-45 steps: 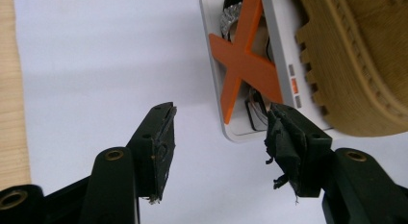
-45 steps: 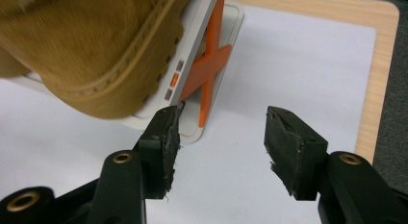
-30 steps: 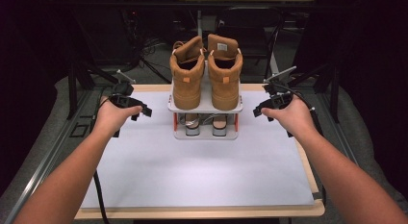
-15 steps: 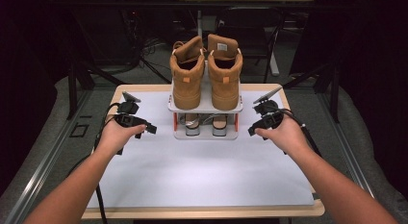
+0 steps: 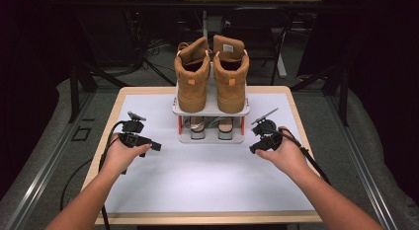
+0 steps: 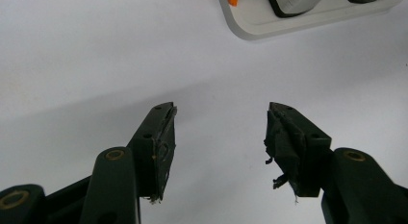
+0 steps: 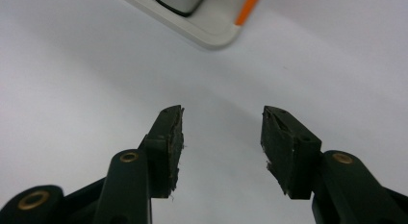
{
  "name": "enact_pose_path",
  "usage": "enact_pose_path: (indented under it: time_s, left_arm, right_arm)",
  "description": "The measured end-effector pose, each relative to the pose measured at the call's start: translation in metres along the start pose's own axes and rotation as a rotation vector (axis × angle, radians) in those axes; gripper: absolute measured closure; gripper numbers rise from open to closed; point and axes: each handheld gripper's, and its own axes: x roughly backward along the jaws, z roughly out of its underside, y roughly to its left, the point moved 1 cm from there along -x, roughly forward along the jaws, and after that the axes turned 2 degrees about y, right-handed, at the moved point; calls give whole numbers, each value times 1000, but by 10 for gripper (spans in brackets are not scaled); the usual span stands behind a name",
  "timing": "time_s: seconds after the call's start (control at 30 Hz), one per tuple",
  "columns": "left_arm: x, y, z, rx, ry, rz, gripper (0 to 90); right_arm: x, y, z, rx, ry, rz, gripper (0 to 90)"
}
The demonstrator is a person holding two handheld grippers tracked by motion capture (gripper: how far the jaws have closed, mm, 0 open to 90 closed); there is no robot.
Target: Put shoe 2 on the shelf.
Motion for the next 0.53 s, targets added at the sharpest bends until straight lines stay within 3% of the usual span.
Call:
enact_pose_path:
  time_s: [0.03, 0.07, 0.17, 0.53]
  left_arm:
    - [-1, 0, 2, -2, -4, 2, 438]
    - [-1, -1, 4, -5, -8, 4, 437]
    - [-1, -2, 9, -8, -35, 9, 434]
    - [-11, 2, 25, 11, -83, 72, 430]
  right_arm:
    - [-1, 1, 1, -8, -9, -20, 494]
    - [-2, 1, 2, -1, 12, -15, 496]
    - [-3, 4, 5, 32, -9, 31, 496]
    - [0, 15, 12, 86, -38, 45, 470]
